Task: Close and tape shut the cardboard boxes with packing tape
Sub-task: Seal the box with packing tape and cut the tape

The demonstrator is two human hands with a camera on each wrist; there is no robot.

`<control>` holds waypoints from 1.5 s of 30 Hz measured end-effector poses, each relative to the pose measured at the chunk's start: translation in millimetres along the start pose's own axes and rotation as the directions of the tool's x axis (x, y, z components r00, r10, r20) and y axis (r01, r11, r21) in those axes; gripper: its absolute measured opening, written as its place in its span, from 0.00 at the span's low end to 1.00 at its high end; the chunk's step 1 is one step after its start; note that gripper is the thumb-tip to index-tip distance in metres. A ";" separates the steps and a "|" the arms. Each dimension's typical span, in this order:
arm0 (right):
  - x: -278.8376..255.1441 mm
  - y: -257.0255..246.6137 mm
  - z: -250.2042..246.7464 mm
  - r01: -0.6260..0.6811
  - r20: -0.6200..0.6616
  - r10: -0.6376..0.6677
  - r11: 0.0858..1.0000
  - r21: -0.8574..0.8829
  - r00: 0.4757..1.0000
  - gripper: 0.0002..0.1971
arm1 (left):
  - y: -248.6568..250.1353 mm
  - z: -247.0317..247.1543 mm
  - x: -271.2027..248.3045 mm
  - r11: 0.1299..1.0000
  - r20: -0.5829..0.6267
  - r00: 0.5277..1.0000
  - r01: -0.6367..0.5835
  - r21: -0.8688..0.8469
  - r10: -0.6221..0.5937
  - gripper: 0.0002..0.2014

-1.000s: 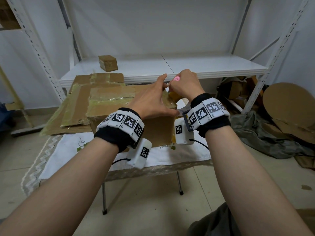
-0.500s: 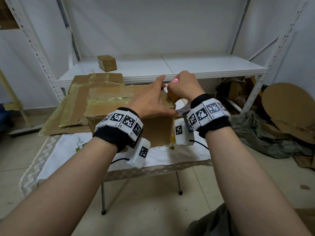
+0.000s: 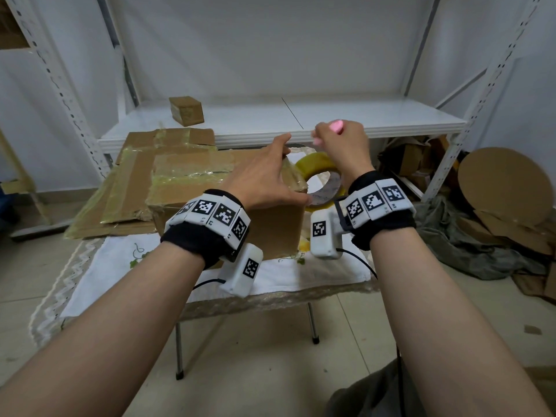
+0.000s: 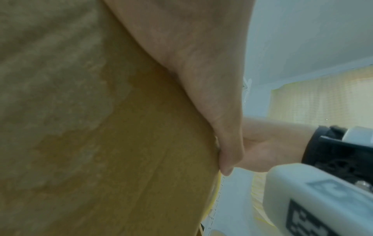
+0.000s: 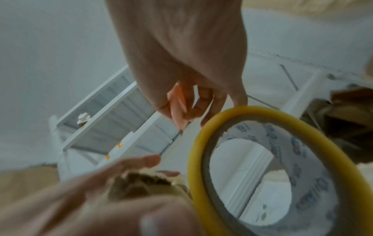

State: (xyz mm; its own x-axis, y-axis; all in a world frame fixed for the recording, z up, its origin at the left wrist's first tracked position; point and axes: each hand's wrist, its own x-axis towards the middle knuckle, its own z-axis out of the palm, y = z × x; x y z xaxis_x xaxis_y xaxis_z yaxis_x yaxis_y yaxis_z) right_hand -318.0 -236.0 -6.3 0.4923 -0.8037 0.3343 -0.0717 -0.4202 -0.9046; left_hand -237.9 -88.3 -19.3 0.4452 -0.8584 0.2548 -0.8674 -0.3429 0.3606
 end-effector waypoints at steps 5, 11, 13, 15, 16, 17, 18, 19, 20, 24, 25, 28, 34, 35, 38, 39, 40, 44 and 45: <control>11.1 22.6 -13.4 -0.117 -0.116 0.188 0.886 0.449 0.975 0.05 | 0.1 0.1 -0.6 0.999 -0.001 0.999 -0.036 0.041 0.036 0.49; 7.9 41.7 -8.3 -0.144 0.040 0.139 0.921 0.363 0.989 0.13 | -1.7 1.4 2.3 0.971 0.034 0.993 -0.117 0.211 0.112 0.36; 3.9 43.4 -3.3 -0.040 0.027 0.035 0.977 0.211 0.999 0.15 | -1.8 2.3 0.9 0.964 0.024 0.991 -0.137 0.228 0.135 0.36; -0.6 45.1 2.4 0.056 0.022 -0.057 0.997 0.045 0.998 0.14 | -0.7 2.5 -1.0 0.958 0.013 0.988 -0.151 0.243 0.152 0.36; -2.3 46.4 5.8 0.088 0.028 -0.087 0.996 -0.018 0.996 0.13 | 0.0 2.2 -2.3 0.955 0.007 0.988 -0.153 0.253 0.157 0.36; -2.8 48.0 8.9 0.107 0.029 -0.105 0.992 -0.063 0.994 0.12 | 0.4 2.1 -3.0 0.953 0.003 0.988 -0.153 0.261 0.157 0.36; -3.7 48.6 11.1 0.115 0.026 -0.114 0.989 -0.090 0.993 0.12 | 0.9 1.8 -3.9 0.952 0.003 0.988 -0.152 0.267 0.157 0.36; -2.9 50.5 12.4 0.116 0.018 -0.114 0.989 -0.096 0.993 0.11 | 1.2 1.6 -4.4 0.951 0.002 0.987 -0.154 0.269 0.159 0.36; -2.5 51.1 13.0 0.113 0.013 -0.112 0.990 -0.082 0.994 0.11 | 1.3 1.6 -4.8 0.951 0.001 0.987 -0.157 0.267 0.162 0.36; 1.9 55.1 14.6 0.089 -0.002 -0.089 0.996 -0.005 0.996 0.12 | 2.6 0.7 -5.3 0.949 -0.007 0.984 -0.173 0.263 0.181 0.34; 3.1 56.8 15.2 0.082 -0.003 -0.082 0.997 0.010 0.997 0.12 | 2.5 1.1 -5.0 0.949 -0.005 0.983 -0.176 0.261 0.184 0.34; 4.0 59.1 16.5 0.069 -0.003 -0.069 0.997 0.033 0.998 0.11 | 1.6 1.8 -4.4 0.949 -0.001 0.982 -0.183 0.258 0.190 0.34; 3.3 59.4 17.8 0.049 -0.032 -0.048 0.998 0.041 0.998 0.11 | -0.5 4.1 -3.0 0.936 0.013 0.983 -0.179 0.304 0.184 0.37; 3.0 60.1 17.9 0.045 -0.029 -0.044 0.998 0.045 0.999 0.11 | -0.9 4.7 -3.0 0.936 0.013 0.983 -0.178 0.304 0.183 0.36; 0.8 59.6 18.0 0.030 -0.023 -0.029 0.998 0.055 0.999 0.11 | 0.8 4.8 -4.0 0.938 0.021 0.986 -0.164 0.305 0.165 0.39; 1.4 59.5 18.1 0.029 -0.023 -0.027 0.998 0.060 0.999 0.11 | 1.4 4.7 -4.4 0.938 0.026 0.987 -0.159 0.308 0.159 0.40; 1.6 59.1 18.0 0.023 -0.023 -0.022 0.998 0.064 0.999 0.12 | 1.7 4.5 -4.8 0.939 0.030 0.988 -0.154 0.309 0.153 0.41; 1.2 72.4 19.9 -0.065 -0.018 0.067 0.992 0.109 0.998 0.11 | -0.1 5.7 -5.5 0.944 0.022 0.988 -0.155 0.292 0.155 0.38; -0.4 76.8 21.4 -0.080 -0.013 0.082 0.990 0.118 0.997 0.11 | -0.7 6.4 -5.7 0.943 0.019 0.987 -0.157 0.294 0.158 0.36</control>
State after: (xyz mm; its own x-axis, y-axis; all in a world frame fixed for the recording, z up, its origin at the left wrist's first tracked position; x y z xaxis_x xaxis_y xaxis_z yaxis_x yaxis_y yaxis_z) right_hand -305.2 -259.0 -81.5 0.4732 -0.8411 0.2621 -0.0077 -0.3015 -0.9534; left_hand -241.2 -85.6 -26.8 0.2979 -0.9091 0.2912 -0.9530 -0.3007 0.0362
